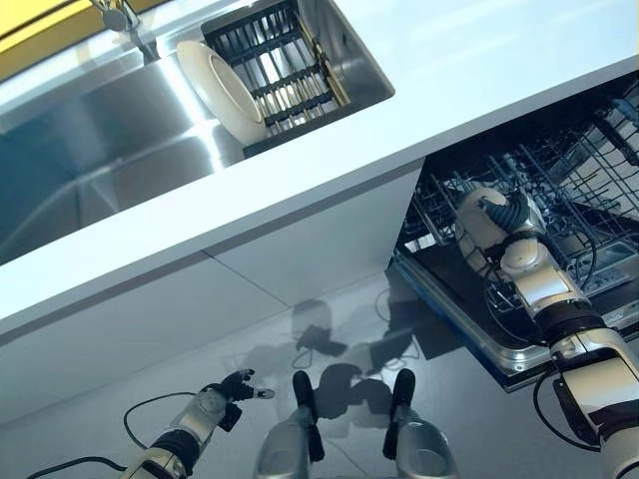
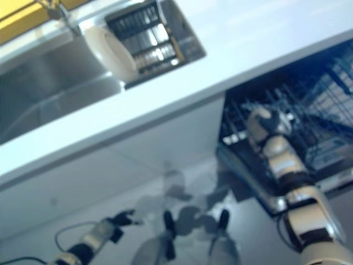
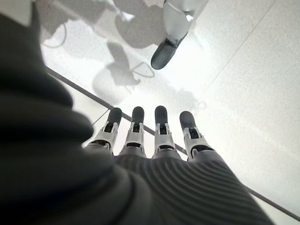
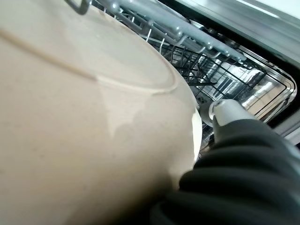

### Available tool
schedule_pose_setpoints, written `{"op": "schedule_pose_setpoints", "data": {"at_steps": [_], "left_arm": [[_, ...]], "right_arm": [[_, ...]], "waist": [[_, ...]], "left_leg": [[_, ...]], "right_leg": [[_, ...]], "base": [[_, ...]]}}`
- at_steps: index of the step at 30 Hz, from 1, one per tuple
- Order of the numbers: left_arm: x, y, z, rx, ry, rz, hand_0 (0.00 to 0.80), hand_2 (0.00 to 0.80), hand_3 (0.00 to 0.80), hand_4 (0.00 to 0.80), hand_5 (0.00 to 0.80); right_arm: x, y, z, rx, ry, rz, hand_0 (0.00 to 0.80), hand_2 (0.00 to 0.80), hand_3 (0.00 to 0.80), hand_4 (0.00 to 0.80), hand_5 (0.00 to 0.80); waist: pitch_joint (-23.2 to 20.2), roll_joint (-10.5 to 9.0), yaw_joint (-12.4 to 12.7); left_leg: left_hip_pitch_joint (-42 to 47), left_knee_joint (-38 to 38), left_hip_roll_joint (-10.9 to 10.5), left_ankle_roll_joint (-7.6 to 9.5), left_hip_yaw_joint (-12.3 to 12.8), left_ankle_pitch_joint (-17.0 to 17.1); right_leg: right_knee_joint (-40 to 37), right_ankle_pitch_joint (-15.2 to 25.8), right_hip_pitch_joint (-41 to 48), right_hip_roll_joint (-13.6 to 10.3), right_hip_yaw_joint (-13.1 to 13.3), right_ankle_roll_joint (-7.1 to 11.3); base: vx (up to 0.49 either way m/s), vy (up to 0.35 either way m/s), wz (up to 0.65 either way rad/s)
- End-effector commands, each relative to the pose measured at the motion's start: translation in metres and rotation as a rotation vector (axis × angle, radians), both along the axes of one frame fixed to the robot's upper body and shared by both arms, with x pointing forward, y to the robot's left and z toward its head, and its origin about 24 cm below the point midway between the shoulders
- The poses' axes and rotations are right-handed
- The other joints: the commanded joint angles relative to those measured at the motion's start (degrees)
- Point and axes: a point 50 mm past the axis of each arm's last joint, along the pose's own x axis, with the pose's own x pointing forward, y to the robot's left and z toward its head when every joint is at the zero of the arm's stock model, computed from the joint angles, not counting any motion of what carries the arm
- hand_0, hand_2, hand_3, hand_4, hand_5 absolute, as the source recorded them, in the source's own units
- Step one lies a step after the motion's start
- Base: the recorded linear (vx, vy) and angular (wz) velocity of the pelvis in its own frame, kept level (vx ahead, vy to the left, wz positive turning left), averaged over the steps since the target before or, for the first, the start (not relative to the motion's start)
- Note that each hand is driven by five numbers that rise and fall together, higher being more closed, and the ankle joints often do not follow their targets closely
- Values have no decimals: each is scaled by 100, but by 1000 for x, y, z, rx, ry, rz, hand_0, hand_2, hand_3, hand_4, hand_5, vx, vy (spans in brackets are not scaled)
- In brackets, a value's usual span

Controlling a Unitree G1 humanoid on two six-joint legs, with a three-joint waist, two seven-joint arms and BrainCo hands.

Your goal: Take plates into dishwasher

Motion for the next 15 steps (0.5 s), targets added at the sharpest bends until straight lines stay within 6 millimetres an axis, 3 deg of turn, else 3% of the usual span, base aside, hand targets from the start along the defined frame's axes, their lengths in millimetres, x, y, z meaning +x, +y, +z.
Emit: {"op": "schedule_pose_setpoints", "data": {"at_steps": [1,15], "left_arm": [[6,-12,0,-26,-1,-45,0,0,0,0,0],[8,-18,0,-31,-5,-59,0,0,0,0,0]], "right_arm": [[5,1,-1,-67,48,6,800,800,800,800,800],[8,22,-12,-23,56,71,800,800,800,800,800]], "waist": [[36,-249,127],[45,-255,107]], "left_leg": [[171,-19,109,-311,356,-20],[178,-19,102,-298,365,-17]], "right_leg": [[888,-693,-338,-231,97,51],[838,-658,-312,-236,66,51]], "base": [[0,0,0],[0,0,0]]}}
